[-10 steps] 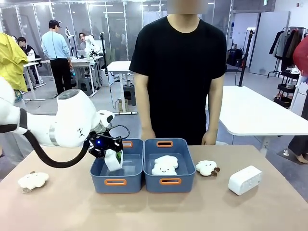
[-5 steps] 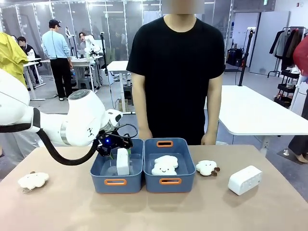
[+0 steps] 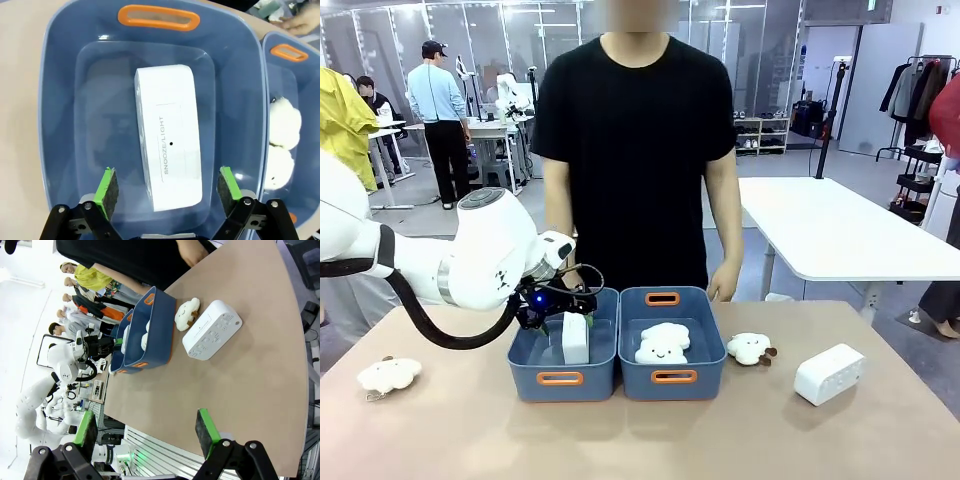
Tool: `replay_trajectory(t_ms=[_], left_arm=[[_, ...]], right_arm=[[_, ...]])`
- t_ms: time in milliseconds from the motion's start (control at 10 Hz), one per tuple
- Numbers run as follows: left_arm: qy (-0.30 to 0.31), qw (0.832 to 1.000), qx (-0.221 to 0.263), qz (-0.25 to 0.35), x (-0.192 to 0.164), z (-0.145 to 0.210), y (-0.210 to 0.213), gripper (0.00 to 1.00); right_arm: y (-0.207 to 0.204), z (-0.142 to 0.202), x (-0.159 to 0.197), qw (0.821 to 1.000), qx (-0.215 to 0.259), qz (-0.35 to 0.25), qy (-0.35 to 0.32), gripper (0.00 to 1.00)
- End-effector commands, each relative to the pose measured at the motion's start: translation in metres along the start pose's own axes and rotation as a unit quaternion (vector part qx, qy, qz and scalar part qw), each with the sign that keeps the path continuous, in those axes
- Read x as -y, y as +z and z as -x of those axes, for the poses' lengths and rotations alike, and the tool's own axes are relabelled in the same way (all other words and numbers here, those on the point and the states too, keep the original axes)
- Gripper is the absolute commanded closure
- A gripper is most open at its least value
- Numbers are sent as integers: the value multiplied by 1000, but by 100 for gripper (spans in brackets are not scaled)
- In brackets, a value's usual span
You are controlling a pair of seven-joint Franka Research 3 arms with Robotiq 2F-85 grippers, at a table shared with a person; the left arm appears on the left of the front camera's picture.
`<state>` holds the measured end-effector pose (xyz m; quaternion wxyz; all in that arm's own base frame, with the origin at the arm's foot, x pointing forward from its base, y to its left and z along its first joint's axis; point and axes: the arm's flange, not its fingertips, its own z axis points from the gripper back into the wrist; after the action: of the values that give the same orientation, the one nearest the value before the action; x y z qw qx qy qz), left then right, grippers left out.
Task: Sort the digital clocks into the basket.
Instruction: Pick up the Digital clock from the table and place it into the empty Plastic storage basket.
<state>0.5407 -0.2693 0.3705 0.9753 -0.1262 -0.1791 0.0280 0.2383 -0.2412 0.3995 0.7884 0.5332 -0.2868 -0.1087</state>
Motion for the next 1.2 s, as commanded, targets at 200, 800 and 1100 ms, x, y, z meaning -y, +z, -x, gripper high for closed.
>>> replay_trajectory(t_ms=[200,800,1100], left_arm=[[20,1000,4,6,5,-11,-7,0],[18,985,-64,160,-63,-12,88,0],[35,939,-150,306,-143,-13,135,0]], right_arm=[[1,0,-1,1000,1,-4,4,0],[1,0,-1,1000,1,-4,4,0],[1,0,-1,1000,1,-4,4,0]])
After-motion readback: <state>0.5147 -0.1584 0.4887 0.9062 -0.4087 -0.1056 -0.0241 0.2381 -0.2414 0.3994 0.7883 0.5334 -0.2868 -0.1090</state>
